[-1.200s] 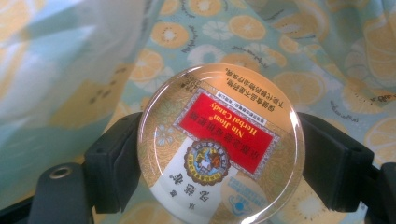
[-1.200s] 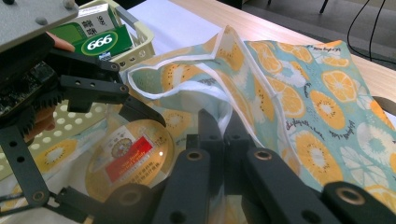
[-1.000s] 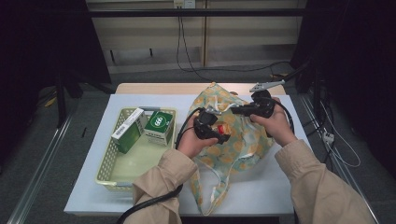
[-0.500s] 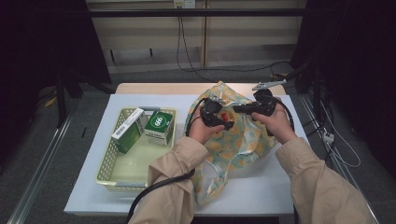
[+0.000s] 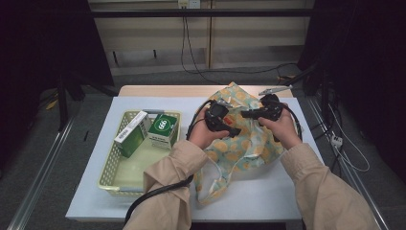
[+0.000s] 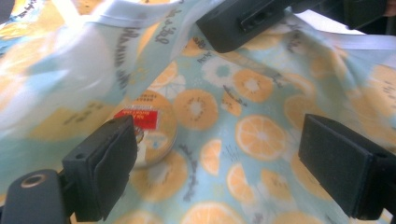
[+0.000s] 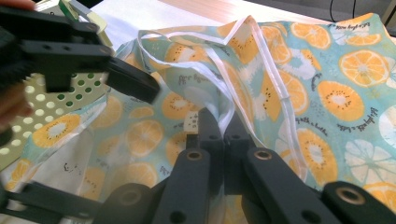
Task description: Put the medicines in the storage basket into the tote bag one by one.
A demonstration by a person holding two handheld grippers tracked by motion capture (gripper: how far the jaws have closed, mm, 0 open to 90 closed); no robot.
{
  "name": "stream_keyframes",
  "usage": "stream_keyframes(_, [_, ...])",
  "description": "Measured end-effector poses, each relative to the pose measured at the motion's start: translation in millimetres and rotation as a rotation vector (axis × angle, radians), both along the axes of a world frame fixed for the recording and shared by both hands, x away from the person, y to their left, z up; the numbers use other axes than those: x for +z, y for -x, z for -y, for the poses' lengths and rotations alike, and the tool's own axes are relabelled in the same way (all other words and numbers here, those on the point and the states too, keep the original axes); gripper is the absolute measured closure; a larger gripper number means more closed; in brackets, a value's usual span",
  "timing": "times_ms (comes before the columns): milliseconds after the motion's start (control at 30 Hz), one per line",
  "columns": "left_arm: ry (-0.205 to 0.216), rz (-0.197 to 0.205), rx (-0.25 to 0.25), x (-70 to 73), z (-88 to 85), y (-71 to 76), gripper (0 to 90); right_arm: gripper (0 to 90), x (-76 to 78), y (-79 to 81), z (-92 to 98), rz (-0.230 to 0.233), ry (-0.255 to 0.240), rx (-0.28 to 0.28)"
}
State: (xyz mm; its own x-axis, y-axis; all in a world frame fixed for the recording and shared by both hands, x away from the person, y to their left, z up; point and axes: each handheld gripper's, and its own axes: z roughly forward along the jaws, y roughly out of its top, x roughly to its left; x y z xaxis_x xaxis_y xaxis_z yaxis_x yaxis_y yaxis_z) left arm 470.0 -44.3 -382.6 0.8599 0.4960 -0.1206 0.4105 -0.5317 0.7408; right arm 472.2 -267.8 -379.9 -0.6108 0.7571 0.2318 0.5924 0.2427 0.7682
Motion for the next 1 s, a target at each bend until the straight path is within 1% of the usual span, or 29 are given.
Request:
stream_keyframes(33, [0.001, 0.004, -0.004, 3.3, -3.8, 1.9, 10.9, 89.6, 0.2, 0.8, -0.5, 0.001, 0.000, -0.001])
stream_keyframes(100, [0.027, 0.001, -0.004, 9.5, -11.2, 6.2, 10.8, 89.7, 0.3, 1.9, -1.4, 0.001, 0.002, -0.002])
stream_keyframes(167, [0.034, 0.009, -0.005, 15.3, -18.5, 10.9, 10.5, 89.7, -0.7, 2.2, -1.9, 0.002, -0.001, -0.006])
stream_keyframes(200, [0.025, 0.014, -0.005, 17.7, -22.3, 12.8, 10.5, 89.6, -1.6, 2.2, -2.1, -0.001, -0.002, -0.009])
stream_keyframes(333, [0.012, 0.028, -0.008, 25.8, -39.4, 20.4, 10.3, 89.7, -6.1, 2.9, -4.7, -0.006, -0.001, -0.011])
stream_keyframes(367, [0.007, 0.035, 0.000, 27.7, -43.9, 22.8, 10.3, 89.6, -7.1, 3.3, -5.6, -0.006, -0.003, -0.009])
stream_keyframes(400, [0.014, 0.025, -0.014, 29.0, -49.2, 23.9, 10.2, 89.6, -8.0, 3.7, -6.4, -0.008, -0.001, -0.007])
stream_keyframes(467, [0.003, 0.030, -0.018, 30.7, -59.6, 26.8, 10.2, 89.6, -9.4, 4.1, -7.3, -0.007, 0.002, -0.004])
stream_keyframes(500, [-0.011, 0.036, -0.015, 31.7, -65.2, 28.0, 10.2, 89.6, -10.0, 4.2, -7.5, -0.009, 0.002, -0.004])
stream_keyframes(533, [-0.017, 0.038, -0.009, 32.6, -71.2, 28.8, 10.1, 89.6, -10.3, 4.2, -7.5, -0.009, 0.001, -0.005])
stream_keyframes(633, [-0.009, 0.044, 0.022, 36.0, -89.6, 29.6, 9.7, 89.7, -9.6, 4.6, -7.4, -0.005, 0.000, -0.006])
stream_keyframes(700, [-0.007, 0.048, 0.041, 38.2, -102.2, 28.6, 9.7, 89.6, -9.0, 5.1, -7.9, -0.003, 0.001, -0.007])
stream_keyframes(733, [-0.006, 0.049, 0.059, 38.9, -108.1, 27.8, 9.7, 89.6, -8.5, 5.6, -8.4, -0.003, 0.001, -0.006])
stream_keyframes(767, [-0.011, 0.056, 0.066, 39.9, -114.4, 26.7, 9.7, 89.6, -8.1, 5.9, -8.7, -0.002, 0.000, -0.005])
stream_keyframes(833, [-0.006, 0.057, 0.091, 40.0, -125.8, 25.0, 9.5, 89.6, -7.6, 6.5, -9.1, -0.001, 0.001, -0.002])
stream_keyframes(933, [-0.014, 0.056, 0.131, 39.0, -142.0, 22.2, 9.4, 89.6, -7.4, 7.1, -9.0, 0.003, 0.001, 0.001])
stream_keyframes(967, [-0.013, 0.055, 0.136, 37.8, -147.0, 20.8, 9.4, 89.6, -7.2, 7.4, -8.6, 0.003, -0.002, 0.000])
stream_keyframes(1000, [-0.025, 0.056, 0.144, 36.9, -151.6, 19.8, 9.4, 89.7, -7.2, 7.5, -8.2, 0.002, -0.004, 0.001])
